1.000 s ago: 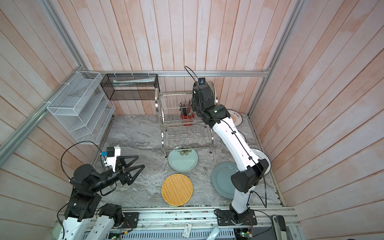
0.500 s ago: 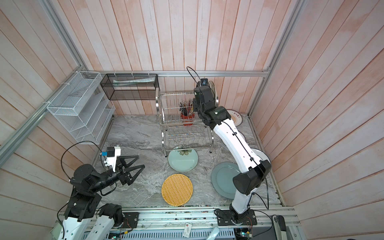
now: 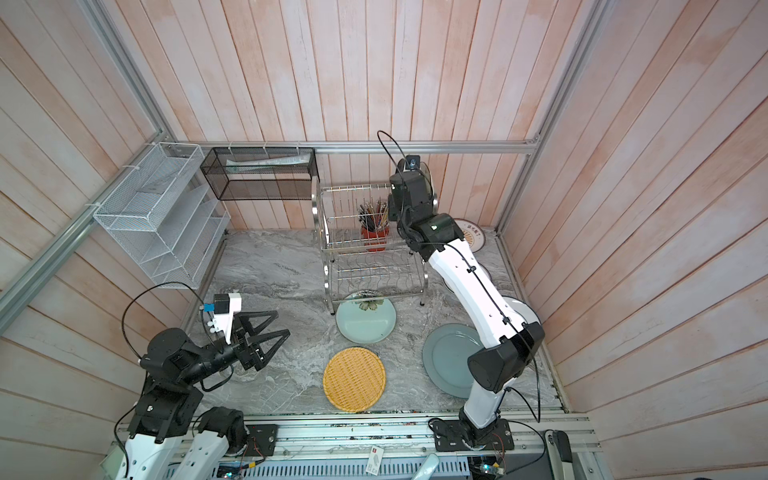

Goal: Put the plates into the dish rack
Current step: 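Lower the navy plate into the upper slots beside the green-rimmed plate with the right gripper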

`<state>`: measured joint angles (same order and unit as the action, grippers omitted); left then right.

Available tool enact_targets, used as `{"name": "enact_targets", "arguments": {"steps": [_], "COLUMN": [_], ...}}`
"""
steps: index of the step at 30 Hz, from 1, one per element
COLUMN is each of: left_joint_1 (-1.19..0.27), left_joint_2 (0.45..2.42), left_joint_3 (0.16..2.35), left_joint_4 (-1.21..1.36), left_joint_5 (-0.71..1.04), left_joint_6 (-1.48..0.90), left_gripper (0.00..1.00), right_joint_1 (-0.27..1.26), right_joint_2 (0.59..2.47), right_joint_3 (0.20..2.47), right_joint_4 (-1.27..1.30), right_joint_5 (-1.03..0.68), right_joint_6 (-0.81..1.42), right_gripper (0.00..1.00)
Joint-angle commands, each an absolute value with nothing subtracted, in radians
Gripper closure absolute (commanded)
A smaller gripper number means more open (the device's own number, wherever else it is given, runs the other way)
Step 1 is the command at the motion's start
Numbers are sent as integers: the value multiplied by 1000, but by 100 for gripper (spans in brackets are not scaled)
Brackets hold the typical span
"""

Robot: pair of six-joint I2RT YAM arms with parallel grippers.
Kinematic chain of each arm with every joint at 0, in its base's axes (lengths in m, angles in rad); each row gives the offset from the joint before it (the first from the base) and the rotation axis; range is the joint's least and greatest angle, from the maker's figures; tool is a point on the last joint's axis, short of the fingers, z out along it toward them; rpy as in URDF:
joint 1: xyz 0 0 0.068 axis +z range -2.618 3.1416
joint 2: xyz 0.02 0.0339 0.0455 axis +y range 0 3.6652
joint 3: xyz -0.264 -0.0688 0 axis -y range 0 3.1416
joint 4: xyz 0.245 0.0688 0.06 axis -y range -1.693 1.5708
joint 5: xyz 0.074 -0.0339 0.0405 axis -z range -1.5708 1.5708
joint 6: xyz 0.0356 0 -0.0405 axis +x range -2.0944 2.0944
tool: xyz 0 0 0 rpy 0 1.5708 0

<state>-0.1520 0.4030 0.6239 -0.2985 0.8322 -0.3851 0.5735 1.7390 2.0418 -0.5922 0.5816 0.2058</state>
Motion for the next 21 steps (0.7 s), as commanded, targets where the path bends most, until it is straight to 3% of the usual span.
{"name": "enact_targets", "arguments": {"steps": [1, 21], "left_joint_1": [-155, -156], "left_joint_2": [402, 393], "left_joint_3": [614, 614], "left_joint_4": [-286, -286], "left_joint_5": [830, 834], "left_joint_6": [-374, -373], "left_gripper": [0, 0], "right_joint_1": [569, 593], "right_joint_2": [1729, 1757], "right_joint_3": [2090, 2068], "right_joint_4": [-517, -565], "right_joint_5": [610, 630], "right_joint_6": [230, 305], "right_gripper": [100, 100]}}
